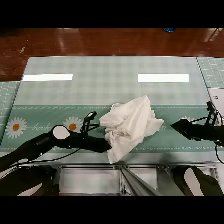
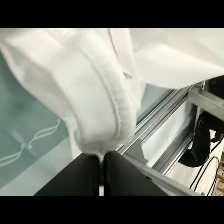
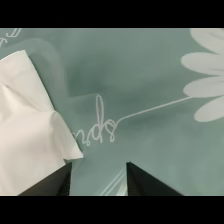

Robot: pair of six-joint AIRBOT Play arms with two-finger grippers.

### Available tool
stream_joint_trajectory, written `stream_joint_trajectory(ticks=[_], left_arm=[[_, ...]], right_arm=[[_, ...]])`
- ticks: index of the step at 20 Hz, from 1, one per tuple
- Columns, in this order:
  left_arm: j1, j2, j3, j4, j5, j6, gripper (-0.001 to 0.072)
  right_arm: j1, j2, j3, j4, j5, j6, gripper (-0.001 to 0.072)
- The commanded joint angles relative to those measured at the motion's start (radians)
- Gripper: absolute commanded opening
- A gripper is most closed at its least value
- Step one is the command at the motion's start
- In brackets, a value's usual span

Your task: Fold the shirts.

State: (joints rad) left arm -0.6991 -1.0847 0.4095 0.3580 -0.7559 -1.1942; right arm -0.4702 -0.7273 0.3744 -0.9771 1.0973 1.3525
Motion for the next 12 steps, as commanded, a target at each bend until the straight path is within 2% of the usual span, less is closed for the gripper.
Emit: stream_joint_trajectory(ticks=[1, 4, 8, 9, 10, 11, 12], left_arm=[[0.005, -0.012, 0.021, -0.015, 0.019, 0.031, 0.0020], [0.010, -0.012, 0.021, -0.015, 0.008, 0.031, 0.0020], [0.011, -0.012, 0.021, -0.015, -0.014, 0.031, 0.0020], [0.011, -0.012, 0.021, -0.014, -0.014, 0.031, 0.0020], [0.025, -0.012, 0.023, -0.007, -0.015, 0.032, 0.0020], [0.060, -0.008, 0.033, 0.021, -0.032, 0.032, 0.0020], [0.123, 0.002, 0.061, 0.066, -0.082, 0.035, 0.0019]], right_arm=[[0.008, -0.033, -0.017, 0.103, -0.007, -0.060, 0.0401], [0.118, -0.175, -0.017, 0.238, -0.060, -0.130, 0.0401], [0.312, -0.377, 0.018, 0.409, -0.259, -0.175, 0.0392], [0.353, -0.424, 0.047, 0.423, -0.274, -0.190, 0.0287], [0.390, -0.469, 0.091, 0.425, -0.259, -0.210, 0.0102], [0.415, -0.495, 0.146, 0.424, -0.212, -0.241, 0.0020], [0.424, -0.497, 0.224, 0.410, -0.146, -0.252, 0.0019]])
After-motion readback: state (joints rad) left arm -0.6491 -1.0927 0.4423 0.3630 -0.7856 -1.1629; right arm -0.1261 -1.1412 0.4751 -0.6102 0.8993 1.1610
